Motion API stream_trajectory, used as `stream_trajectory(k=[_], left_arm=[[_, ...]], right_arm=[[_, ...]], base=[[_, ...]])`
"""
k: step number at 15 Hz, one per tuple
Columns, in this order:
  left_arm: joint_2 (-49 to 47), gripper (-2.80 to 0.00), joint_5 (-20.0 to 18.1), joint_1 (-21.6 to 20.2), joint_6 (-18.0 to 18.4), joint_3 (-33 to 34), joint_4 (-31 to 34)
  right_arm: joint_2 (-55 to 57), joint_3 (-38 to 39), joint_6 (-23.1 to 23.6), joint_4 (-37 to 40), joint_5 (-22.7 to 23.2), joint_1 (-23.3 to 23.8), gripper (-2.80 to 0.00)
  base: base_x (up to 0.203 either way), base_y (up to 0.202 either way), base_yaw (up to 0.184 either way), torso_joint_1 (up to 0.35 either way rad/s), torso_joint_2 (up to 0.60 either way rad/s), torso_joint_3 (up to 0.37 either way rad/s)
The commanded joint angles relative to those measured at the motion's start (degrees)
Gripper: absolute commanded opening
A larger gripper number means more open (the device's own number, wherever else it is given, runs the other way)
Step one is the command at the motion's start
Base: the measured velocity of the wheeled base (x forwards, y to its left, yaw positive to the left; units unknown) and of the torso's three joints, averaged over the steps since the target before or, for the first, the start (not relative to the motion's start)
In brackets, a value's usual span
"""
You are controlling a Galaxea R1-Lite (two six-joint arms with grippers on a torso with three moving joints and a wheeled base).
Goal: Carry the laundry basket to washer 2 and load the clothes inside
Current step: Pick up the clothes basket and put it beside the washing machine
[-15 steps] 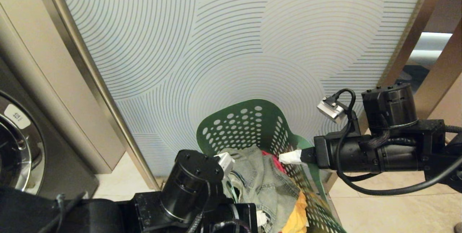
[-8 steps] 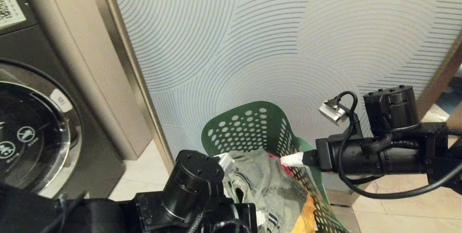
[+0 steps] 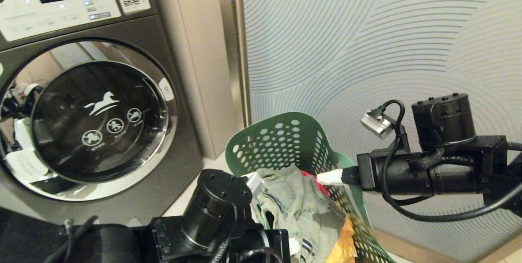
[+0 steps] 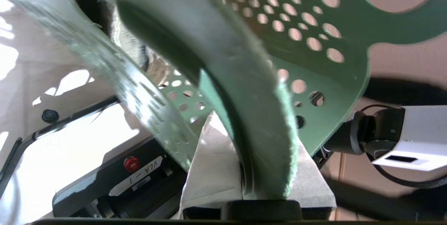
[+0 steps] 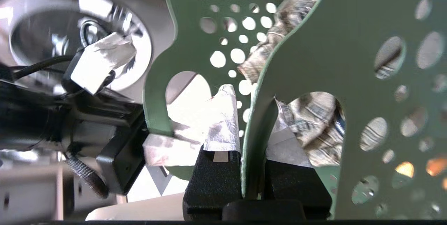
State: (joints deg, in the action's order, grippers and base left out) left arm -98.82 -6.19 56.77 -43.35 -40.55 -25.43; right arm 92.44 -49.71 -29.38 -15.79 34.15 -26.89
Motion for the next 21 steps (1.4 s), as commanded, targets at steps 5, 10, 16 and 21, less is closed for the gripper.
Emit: stream_trajectory(k=[5, 10, 16, 21], left_arm=[[0.18, -2.8, -0.05, 0.01, -0.33, 0.03, -0.15], [0.25, -2.8, 0.04, -0.08, -0.4, 0.03, -0.15], [-0.5, -2.8, 0.04, -0.61, -0.24, -0.32, -0.15], [-2.61, -2.8, -0.05, -0.7, -0.16, -1.81, -0.15]], right_arm=[[0.25, 0.15, -0.06, -0.07, 0.13, 0.0, -2.8], [2.19, -1.35, -0.02, -0.12, 0.22, 0.0, -2.8], [2.74, -1.35, -0.06, -0.12, -0.13, 0.17, -2.8], [3.17, -1.35, 0.06, -0.12, -0.13, 1.36, -2.8]], base=[[0.001, -0.009, 0.173, 0.004, 0.0, 0.0], [0.004, -0.009, 0.174, 0.003, 0.0, 0.003], [0.003, -0.01, 0.175, 0.001, 0.0, 0.001], [0.002, -0.008, 0.17, -0.001, 0.0, 0.004]])
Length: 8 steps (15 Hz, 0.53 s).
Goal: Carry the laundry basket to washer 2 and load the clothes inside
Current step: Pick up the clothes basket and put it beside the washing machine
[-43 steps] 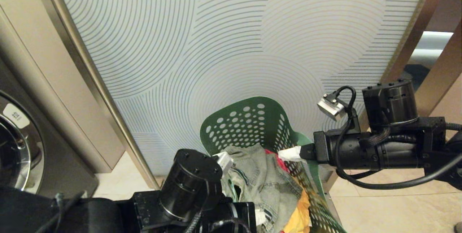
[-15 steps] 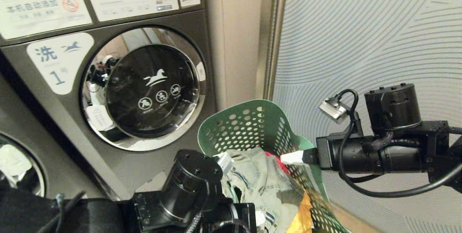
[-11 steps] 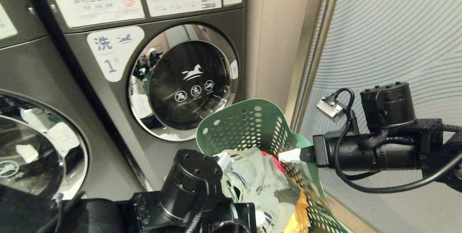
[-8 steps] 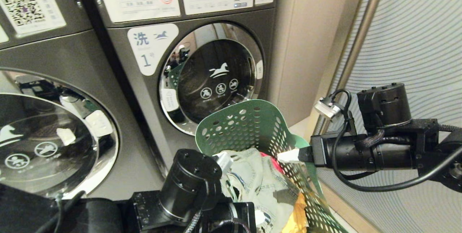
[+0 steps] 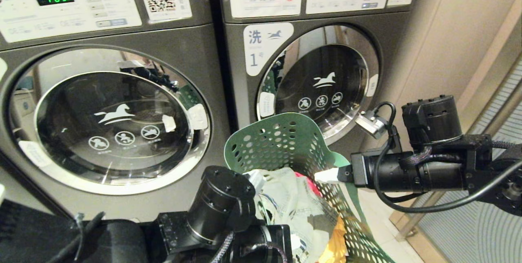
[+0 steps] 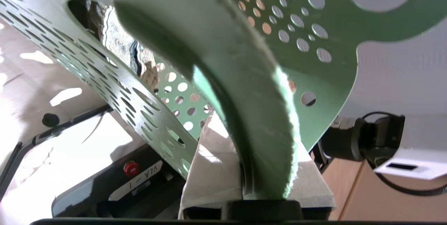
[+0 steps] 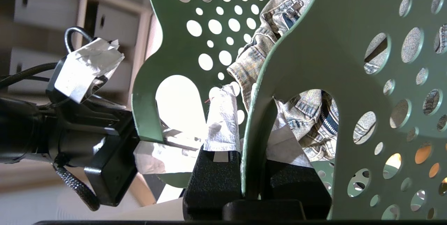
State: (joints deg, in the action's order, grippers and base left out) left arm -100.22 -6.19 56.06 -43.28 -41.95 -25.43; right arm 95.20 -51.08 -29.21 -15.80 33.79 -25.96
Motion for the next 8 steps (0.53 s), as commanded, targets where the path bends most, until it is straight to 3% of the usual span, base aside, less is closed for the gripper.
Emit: stream_trajectory(k=[1, 5, 8], left_arm=[[-1.38, -2.8, -0.05, 0.01, -0.23, -0.5, -0.22], [-2.95, -2.8, -0.05, -0.17, 0.44, -0.94, -0.23], [-5.08, -2.8, -0.19, -0.6, 0.76, -3.15, -0.2]], right_arm=[[0.51, 0.01, -0.06, -0.1, 0.22, 0.64, -2.8], [0.83, 0.25, 0.0, -1.01, 0.16, 1.17, -2.8], [1.23, 1.69, -0.06, -3.84, -4.41, 1.24, -2.8]], base=[[0.0, -0.012, 0.166, 0.004, 0.0, 0.004], [0.001, -0.01, 0.169, 0.001, 0.01, 0.003], [0.001, -0.008, 0.161, 0.007, 0.0, 0.003]])
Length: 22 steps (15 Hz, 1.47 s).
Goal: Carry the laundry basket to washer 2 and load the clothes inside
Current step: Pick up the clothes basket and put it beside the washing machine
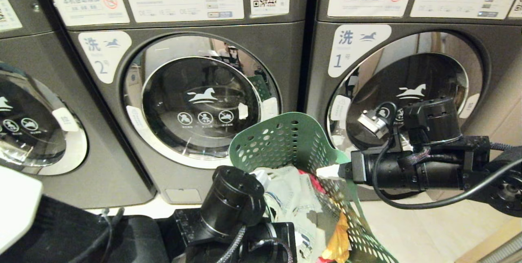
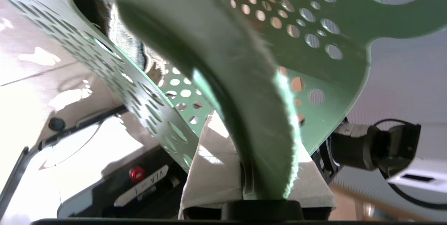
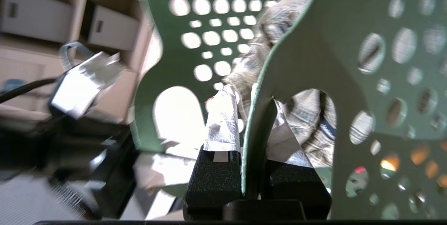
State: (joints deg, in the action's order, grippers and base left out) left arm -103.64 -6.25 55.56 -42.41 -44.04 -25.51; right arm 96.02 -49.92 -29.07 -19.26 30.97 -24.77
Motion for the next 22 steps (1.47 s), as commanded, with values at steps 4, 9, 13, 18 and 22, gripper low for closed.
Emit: stream_trajectory(k=[4, 9, 13, 18, 22], left_arm=[[-7.16, -2.8, -0.16, -0.3, 0.97, -7.18, 0.23], [-14.83, -2.8, -0.24, -0.72, 3.02, -16.15, 0.76], [-18.77, -2.8, -0.34, -0.51, 3.47, -21.09, 0.83], [-23.01, -2.8, -0.34, 1.31, 4.62, -27.01, 0.82], [-24.23, -2.8, -0.45, 2.21, 4.71, -29.46, 3.83]], right_arm=[[1.11, 0.64, -0.32, -0.07, -6.83, 1.99, -2.8], [1.27, 1.14, -0.09, 0.14, -7.35, 10.5, -2.8], [1.27, 2.6, 0.07, 0.08, -7.32, 16.01, -2.8], [1.27, 3.92, 0.15, -0.02, -7.29, 20.51, -2.8], [0.92, 4.64, 0.07, -0.08, -7.32, 21.61, -2.8]], base=[[0.0, -0.002, 0.044, 0.0, 0.0, 0.001], [0.0, 0.0, 0.0, 0.0, 0.0, 0.0], [0.0, 0.0, 0.0, 0.0, 0.0, 0.0], [0.0, 0.0, 0.0, 0.0, 0.0, 0.0], [0.0, 0.0, 0.0, 0.0, 0.0, 0.0]])
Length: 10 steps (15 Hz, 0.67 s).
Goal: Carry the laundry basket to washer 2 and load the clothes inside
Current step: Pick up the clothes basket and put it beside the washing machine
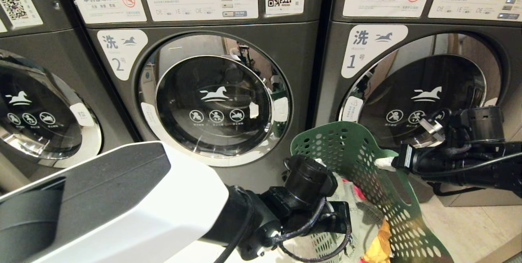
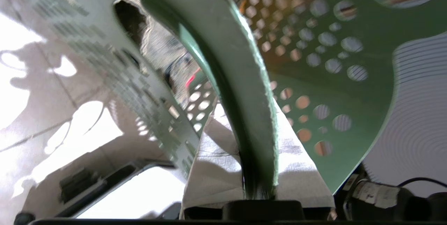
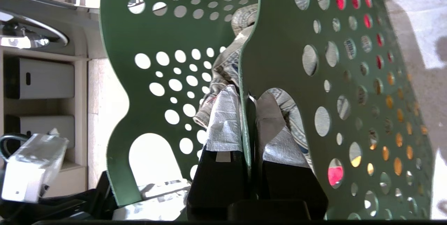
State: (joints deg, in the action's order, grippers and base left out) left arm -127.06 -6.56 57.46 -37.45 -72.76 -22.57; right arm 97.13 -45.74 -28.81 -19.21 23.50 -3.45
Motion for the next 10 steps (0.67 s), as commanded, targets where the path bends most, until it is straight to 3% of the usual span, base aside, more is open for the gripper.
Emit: stream_trajectory(k=[1, 7, 10], left_arm=[[-0.91, -2.8, -0.3, 0.46, -0.26, -1.07, 1.39], [-2.28, -2.8, -0.21, 2.12, -0.17, -2.3, 1.61], [-3.41, -2.8, -0.3, 2.42, -0.17, -3.56, 1.96]], right_arm=[[-0.46, 0.71, -0.2, -0.12, 0.14, 0.38, -2.8], [-1.45, 2.66, -0.17, -0.3, 0.17, 2.47, -2.8], [-1.69, 4.19, -0.2, -0.3, 0.19, 2.75, -2.8]], base=[[0.0, 0.0, 0.0, 0.0, 0.0, 0.0], [0.0, 0.0, 0.0, 0.0, 0.0, 0.0], [0.0, 0.0, 0.0, -0.003, 0.0, -0.111]])
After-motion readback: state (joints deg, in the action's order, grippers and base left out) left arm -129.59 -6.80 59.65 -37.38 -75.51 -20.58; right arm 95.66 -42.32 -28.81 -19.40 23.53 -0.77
